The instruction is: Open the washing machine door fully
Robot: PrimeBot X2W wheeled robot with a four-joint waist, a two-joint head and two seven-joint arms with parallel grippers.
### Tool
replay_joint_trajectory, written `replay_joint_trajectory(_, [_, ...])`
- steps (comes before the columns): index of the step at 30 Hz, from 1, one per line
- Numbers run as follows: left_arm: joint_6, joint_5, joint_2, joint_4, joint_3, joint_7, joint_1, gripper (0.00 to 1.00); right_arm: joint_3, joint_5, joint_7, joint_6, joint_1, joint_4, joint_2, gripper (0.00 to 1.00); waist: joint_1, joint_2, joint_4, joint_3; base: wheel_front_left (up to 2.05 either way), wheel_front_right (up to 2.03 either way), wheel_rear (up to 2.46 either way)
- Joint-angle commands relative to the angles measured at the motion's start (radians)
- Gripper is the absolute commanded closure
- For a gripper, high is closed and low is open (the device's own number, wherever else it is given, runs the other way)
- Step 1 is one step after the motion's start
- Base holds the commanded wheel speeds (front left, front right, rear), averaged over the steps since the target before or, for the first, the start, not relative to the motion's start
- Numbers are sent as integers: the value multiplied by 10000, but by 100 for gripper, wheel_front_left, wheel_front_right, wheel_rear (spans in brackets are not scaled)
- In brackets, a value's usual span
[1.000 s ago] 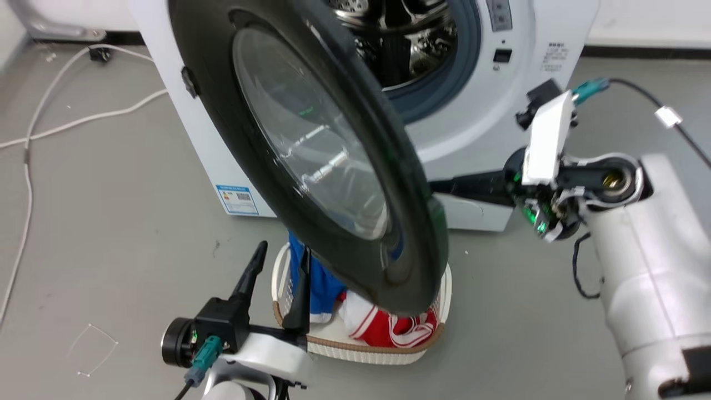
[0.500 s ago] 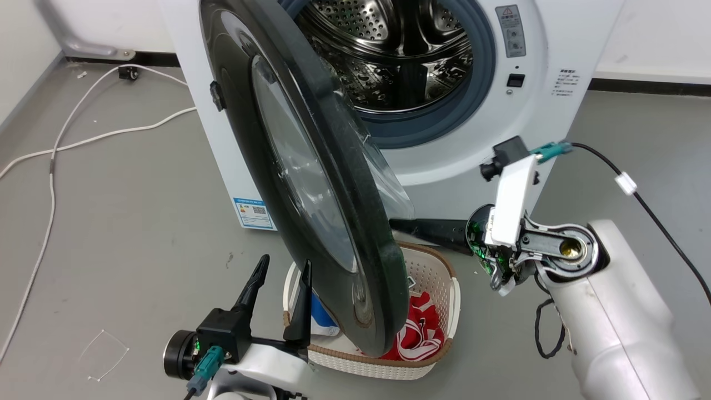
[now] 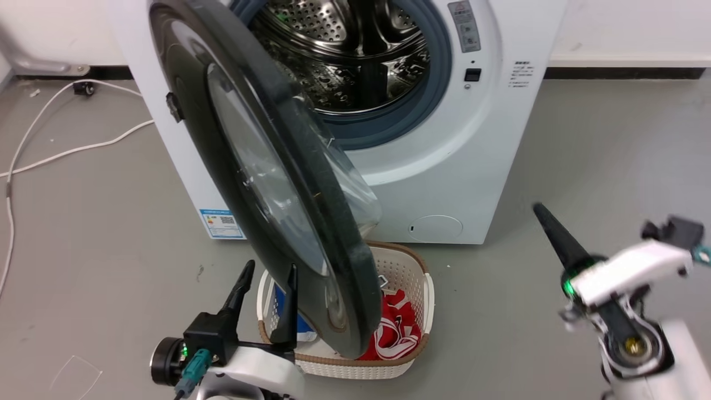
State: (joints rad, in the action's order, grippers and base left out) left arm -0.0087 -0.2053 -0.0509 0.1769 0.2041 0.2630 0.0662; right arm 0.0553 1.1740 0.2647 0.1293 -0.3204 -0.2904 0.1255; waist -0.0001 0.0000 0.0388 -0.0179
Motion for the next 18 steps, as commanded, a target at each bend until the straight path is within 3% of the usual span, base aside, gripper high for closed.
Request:
replay_joint_trajectory(1, [-6, 105, 6, 30, -165, 25, -148, 0, -40, -448, -682, 25, 661, 338, 140, 55, 1, 0, -135, 24, 0, 0, 0])
replay_joint_trajectory(2, [-7, 124, 8, 41, -244, 25, -176, 0, -96, -699, -1074, 25, 961, 483, 184, 2, 1, 0, -180, 29, 0, 0, 0])
replay_joint_trajectory(5, [-37, 187, 8, 44, -377, 25, -202, 0, -133, -1278, -1828, 25, 1535, 755, 266, 0, 1, 0, -257, 33, 0, 0, 0])
replay_joint_trajectory(11, [-79, 309, 9, 98, -726, 25, -297, 0, -554, -3680, -3662, 25, 2511, 965, 134, 0, 1, 0, -470, 52, 0, 0, 0])
replay_joint_trajectory(18, [-137, 433, 6, 198, -916, 25, -349, 0, -792, -8034, -4810, 24, 2966, 1738, 347, 0, 1, 0, -518, 111, 0, 0, 0])
